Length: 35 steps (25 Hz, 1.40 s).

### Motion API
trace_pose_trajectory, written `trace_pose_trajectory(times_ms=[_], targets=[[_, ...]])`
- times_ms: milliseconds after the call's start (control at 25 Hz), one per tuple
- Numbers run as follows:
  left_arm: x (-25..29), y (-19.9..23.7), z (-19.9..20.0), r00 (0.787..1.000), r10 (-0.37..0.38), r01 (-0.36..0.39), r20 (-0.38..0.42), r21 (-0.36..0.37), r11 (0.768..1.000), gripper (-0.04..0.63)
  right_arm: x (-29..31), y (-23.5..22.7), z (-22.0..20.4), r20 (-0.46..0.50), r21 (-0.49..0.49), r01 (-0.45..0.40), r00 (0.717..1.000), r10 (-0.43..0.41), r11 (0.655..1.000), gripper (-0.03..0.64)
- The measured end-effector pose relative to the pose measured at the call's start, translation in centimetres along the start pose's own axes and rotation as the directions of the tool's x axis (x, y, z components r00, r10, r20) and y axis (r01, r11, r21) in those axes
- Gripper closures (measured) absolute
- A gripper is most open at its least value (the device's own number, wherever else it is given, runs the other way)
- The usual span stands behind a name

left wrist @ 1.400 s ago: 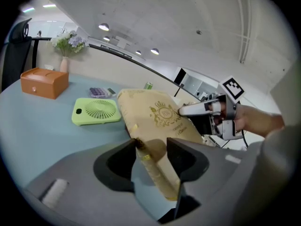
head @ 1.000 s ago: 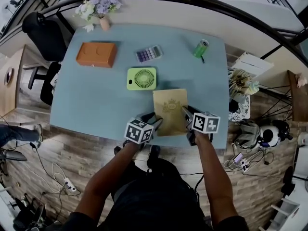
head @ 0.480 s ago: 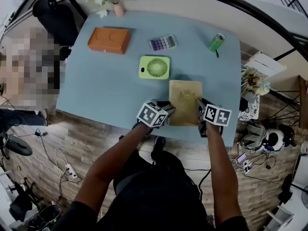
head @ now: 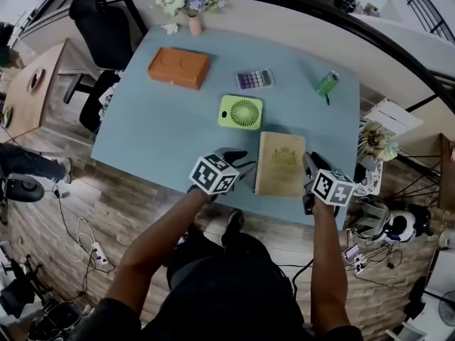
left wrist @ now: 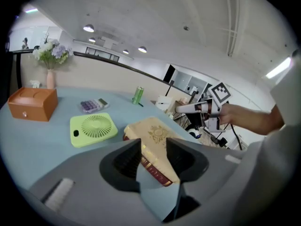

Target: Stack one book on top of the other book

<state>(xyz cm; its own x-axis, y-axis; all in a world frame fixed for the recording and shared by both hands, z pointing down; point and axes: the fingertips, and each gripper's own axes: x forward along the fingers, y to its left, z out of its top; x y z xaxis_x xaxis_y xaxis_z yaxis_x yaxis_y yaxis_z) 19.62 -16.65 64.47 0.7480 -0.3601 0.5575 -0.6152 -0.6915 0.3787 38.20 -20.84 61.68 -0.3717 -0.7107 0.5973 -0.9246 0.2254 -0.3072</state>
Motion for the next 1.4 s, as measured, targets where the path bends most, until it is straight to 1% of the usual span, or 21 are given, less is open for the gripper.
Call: trace_pose_trajectory(times_ms=[120, 240, 400, 520, 600, 680, 760, 840, 960, 1040, 1280, 1400], targets=[[-3.5, -0.3, 2.2, 0.997, 0.01, -0.012, 0.072, 0.027, 1.0, 0.376, -2.1, 3.1, 2.6, 0.078, -0.028, -0.069, 0.994, 0.071, 0.997, 0.505], [-7.4, -0.6, 4.3, 0.988, 0.032, -0.04, 0.15, 0.053, 0.998, 0.376, -4.5, 6.3, 5.5, 0.149, -0.082, -0.133, 0.978, 0.144, 0.988, 0.505], [-12.8, -1.1, 6.8, 0.968, 0.067, -0.093, 0.242, 0.099, 0.991, 0.376, -8.2, 10.5, 9.5, 0.238, -0.164, -0.207, 0.941, 0.243, 0.964, 0.505], [-16.9, -1.6, 8.3, 0.947, 0.093, -0.136, 0.307, 0.122, 0.983, 0.376, -11.1, 13.6, 12.2, 0.3, -0.227, -0.251, 0.901, 0.313, 0.941, 0.505], [-19.6, -2.0, 9.0, 0.928, 0.109, -0.161, 0.355, 0.12, 0.98, 0.376, -13.0, 15.8, 13.7, 0.329, -0.258, -0.288, 0.871, 0.364, 0.922, 0.505], [-22.1, -2.4, 9.4, 0.907, 0.127, -0.185, 0.401, 0.11, 0.977, 0.379, -14.8, 17.9, 14.8, 0.336, -0.286, -0.321, 0.849, 0.408, 0.903, 0.505], [-24.5, -2.8, 9.4, 0.887, 0.157, -0.225, 0.435, 0.111, 0.968, 0.379, -16.1, 19.7, 15.3, 0.324, -0.315, -0.354, 0.832, 0.45, 0.881, 0.506], [-26.8, -3.0, 9.4, 0.862, 0.19, -0.27, 0.469, 0.109, 0.957, 0.379, -17.3, 21.2, 15.5, 0.309, -0.348, -0.379, 0.817, 0.487, 0.857, 0.551], [-30.1, -3.4, 9.5, 0.821, 0.225, -0.311, 0.525, 0.08, 0.947, 0.379, -19.1, 23.3, 15.9, 0.307, -0.388, -0.403, 0.792, 0.528, 0.829, 0.557], [-31.7, -3.7, 9.1, 0.8, 0.245, -0.336, 0.547, 0.071, 0.939, 0.383, -20.2, 24.2, 16.1, 0.311, -0.407, -0.406, 0.781, 0.542, 0.818, 0.557], [-35.8, -4.8, 8.5, 0.747, 0.314, -0.425, 0.586, 0.058, 0.903, 0.383, -22.0, 26.2, 16.2, 0.308, -0.455, -0.411, 0.76, 0.573, 0.79, 0.562], [-37.1, -5.2, 8.2, 0.727, 0.338, -0.457, 0.597, 0.054, 0.888, 0.383, -22.4, 26.7, 16.3, 0.305, -0.465, -0.415, 0.754, 0.581, 0.782, 0.565]])
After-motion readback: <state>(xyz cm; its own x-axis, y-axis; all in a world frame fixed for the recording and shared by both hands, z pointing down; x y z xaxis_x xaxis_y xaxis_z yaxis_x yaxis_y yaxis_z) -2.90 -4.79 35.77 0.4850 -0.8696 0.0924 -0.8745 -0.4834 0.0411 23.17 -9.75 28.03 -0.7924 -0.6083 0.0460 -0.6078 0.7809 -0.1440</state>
